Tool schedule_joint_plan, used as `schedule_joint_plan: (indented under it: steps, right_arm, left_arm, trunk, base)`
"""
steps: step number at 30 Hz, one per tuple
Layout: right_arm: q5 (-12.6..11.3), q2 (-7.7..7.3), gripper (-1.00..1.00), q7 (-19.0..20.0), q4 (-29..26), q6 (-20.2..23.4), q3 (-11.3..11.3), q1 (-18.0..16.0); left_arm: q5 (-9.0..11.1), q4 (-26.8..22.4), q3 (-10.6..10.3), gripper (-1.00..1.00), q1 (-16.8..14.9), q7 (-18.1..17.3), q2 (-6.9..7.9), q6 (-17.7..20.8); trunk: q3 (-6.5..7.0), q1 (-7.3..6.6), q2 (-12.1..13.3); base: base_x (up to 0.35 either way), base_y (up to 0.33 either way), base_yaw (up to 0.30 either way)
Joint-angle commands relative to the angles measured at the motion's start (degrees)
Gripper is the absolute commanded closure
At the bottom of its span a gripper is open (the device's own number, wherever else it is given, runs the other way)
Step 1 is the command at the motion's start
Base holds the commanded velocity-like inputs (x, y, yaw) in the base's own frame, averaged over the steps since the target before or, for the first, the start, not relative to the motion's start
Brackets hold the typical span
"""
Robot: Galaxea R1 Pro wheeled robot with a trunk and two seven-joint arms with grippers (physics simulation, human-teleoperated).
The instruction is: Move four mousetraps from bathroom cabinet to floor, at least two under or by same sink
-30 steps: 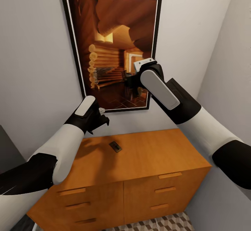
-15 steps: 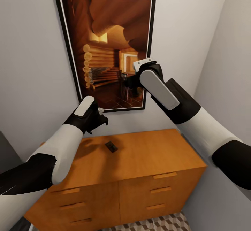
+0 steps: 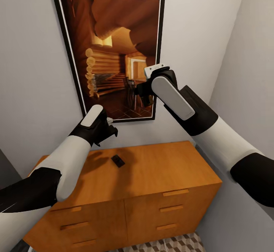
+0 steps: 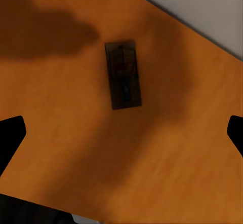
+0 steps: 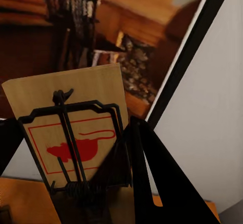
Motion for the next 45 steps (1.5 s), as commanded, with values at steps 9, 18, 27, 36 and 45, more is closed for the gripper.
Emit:
schedule_joint_plan:
  steps: [9,18,27,36,45]
  right_arm:
    - [-0.61,0.22,1.0,-0.59,-0.03,0.13,0.06,-0.1]
    - [-0.6,0.52,1.0,-0.61,-0.03,0.16,0.13,-0.1]
    - [-0.53,0.8,1.0,-0.62,-0.02,0.18,0.3,-0.1]
    - [-0.52,1.13,1.0,-0.63,-0.03,0.18,0.32,-0.1]
    - [-0.52,1.19,1.0,-0.63,-0.32,0.21,0.57,-0.1]
  left_arm:
    - [0.39,-0.03,0.04,-1.0,0.0,0.45,0.07,-0.3]
    - [0.41,0.27,-0.15,-1.0,0.02,0.86,0.08,-3.88]
    - [0.41,0.48,-0.05,-1.0,0.03,0.84,0.08,-4.77]
    - [0.52,0.11,0.13,-1.0,0.1,0.45,0.15,-4.81]
    - [0.5,0.14,0.25,-1.0,0.19,0.3,0.16,-5.35]
  trunk:
    - [-0.14,0.04,-0.14]
    - [-0.14,0.04,-0.14]
    - [-0.14,0.04,-0.14]
    - [-0.14,0.04,-0.14]
    - [-0.14,0.04,-0.14]
  base:
    - [0.011,-0.041,0.0]
    - [0.03,-0.026,0.0]
    - [0.004,-0.003,0.0]
    - [0.0,-0.026,0.0]
    - [0.0,-0.108,0.0]
